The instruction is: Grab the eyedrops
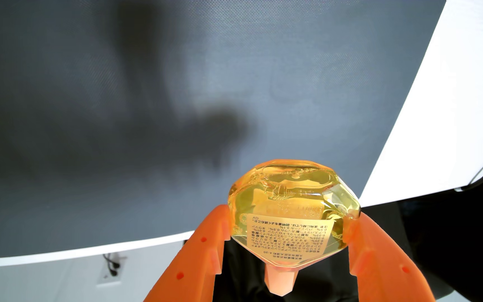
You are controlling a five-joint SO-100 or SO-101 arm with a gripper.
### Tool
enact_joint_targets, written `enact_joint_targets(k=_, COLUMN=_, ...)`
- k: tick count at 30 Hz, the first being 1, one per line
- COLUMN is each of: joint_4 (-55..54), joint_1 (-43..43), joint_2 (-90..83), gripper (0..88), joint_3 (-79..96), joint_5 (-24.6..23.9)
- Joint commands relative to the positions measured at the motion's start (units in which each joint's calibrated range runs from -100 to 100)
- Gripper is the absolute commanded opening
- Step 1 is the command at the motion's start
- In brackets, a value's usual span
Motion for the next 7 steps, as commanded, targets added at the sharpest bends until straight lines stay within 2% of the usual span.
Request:
enact_joint_targets(k=1, joint_4=-0.48, joint_1=0.25, joint_2=-2.62, gripper=0.6, joint_3=-0.62, joint_5=-0.21)
enact_joint_targets(k=7, joint_4=-0.48, joint_1=0.33, joint_2=-2.62, gripper=0.7, joint_3=-0.53, joint_5=-0.05)
